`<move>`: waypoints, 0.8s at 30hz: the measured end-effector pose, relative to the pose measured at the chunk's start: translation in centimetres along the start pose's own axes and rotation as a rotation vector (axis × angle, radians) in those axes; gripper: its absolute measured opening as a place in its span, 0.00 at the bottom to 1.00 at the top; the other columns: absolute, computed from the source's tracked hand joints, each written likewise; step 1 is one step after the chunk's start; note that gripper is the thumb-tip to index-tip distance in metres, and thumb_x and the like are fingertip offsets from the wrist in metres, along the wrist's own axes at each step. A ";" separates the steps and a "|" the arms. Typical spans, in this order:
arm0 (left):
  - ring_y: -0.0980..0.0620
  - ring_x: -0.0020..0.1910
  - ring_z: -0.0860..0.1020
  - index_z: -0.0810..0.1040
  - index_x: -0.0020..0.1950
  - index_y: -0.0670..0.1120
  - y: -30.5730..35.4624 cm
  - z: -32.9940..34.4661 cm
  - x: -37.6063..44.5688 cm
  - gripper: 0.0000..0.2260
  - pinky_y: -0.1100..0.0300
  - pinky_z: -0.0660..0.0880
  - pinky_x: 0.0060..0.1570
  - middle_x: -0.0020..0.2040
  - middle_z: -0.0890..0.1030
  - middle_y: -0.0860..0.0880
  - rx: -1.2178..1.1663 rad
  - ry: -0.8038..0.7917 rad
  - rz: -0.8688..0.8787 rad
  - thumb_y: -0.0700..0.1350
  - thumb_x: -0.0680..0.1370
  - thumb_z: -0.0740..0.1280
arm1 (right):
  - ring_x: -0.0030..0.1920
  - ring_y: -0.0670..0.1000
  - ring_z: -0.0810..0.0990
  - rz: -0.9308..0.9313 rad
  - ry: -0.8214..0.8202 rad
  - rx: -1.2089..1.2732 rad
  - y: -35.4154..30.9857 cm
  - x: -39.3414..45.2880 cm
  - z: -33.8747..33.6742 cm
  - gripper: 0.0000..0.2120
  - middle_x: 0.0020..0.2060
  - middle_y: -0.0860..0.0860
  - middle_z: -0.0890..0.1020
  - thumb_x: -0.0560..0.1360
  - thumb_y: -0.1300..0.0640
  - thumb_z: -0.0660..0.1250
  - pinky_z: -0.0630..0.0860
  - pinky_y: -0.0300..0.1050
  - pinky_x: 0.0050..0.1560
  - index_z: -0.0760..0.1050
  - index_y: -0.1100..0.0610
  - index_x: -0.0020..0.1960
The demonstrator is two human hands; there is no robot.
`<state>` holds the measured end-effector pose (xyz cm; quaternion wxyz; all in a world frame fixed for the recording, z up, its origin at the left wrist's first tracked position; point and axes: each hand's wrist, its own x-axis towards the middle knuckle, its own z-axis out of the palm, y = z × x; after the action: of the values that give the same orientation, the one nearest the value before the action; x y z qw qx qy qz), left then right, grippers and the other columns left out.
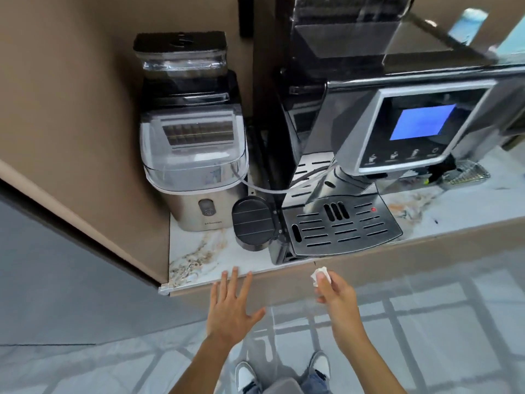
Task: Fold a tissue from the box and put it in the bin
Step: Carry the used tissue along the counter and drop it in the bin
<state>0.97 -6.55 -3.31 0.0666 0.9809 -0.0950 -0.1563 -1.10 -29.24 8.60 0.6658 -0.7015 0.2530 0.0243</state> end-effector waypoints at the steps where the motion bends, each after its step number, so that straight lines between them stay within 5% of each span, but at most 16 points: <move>1: 0.37 0.77 0.60 0.60 0.80 0.52 0.0 0.0 0.0 0.41 0.43 0.43 0.74 0.79 0.62 0.42 0.000 -0.012 0.003 0.75 0.74 0.51 | 0.42 0.50 0.75 0.008 0.000 -0.001 0.0 -0.3 -0.3 0.11 0.40 0.52 0.78 0.79 0.50 0.63 0.73 0.42 0.46 0.80 0.55 0.48; 4: 0.37 0.77 0.62 0.62 0.78 0.53 0.0 0.5 0.1 0.40 0.43 0.45 0.73 0.79 0.64 0.43 -0.051 -0.036 -0.006 0.75 0.74 0.49 | 0.44 0.51 0.76 0.003 0.028 -0.004 -0.2 -0.2 -0.7 0.10 0.42 0.53 0.80 0.79 0.50 0.63 0.74 0.45 0.49 0.80 0.54 0.48; 6: 0.38 0.77 0.63 0.62 0.78 0.53 9.2 0.0 1.8 0.39 0.45 0.41 0.73 0.79 0.65 0.43 0.014 -0.017 0.082 0.75 0.74 0.51 | 0.45 0.52 0.77 -0.006 0.094 0.069 -0.8 1.4 -10.2 0.09 0.43 0.53 0.81 0.79 0.51 0.63 0.74 0.45 0.51 0.80 0.53 0.48; 13: 0.39 0.76 0.65 0.61 0.79 0.53 9.9 0.4 2.4 0.39 0.47 0.41 0.73 0.77 0.67 0.39 0.005 -0.038 -0.002 0.74 0.74 0.54 | 0.44 0.51 0.77 -0.017 0.088 0.060 -0.8 2.7 -11.5 0.11 0.41 0.52 0.80 0.79 0.51 0.64 0.75 0.54 0.56 0.81 0.55 0.46; 24: 0.39 0.73 0.70 0.67 0.75 0.54 17.8 1.5 3.7 0.37 0.44 0.47 0.72 0.74 0.72 0.40 0.024 -0.043 -0.125 0.74 0.75 0.50 | 0.41 0.48 0.77 -0.037 0.029 0.107 -1.1 7.6 -20.4 0.09 0.37 0.49 0.78 0.79 0.52 0.64 0.73 0.47 0.50 0.81 0.54 0.45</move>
<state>0.99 -24.78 -2.99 0.0428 0.9821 -0.0367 -0.1798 -0.21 -51.01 9.07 0.6989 -0.6699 0.2503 -0.0116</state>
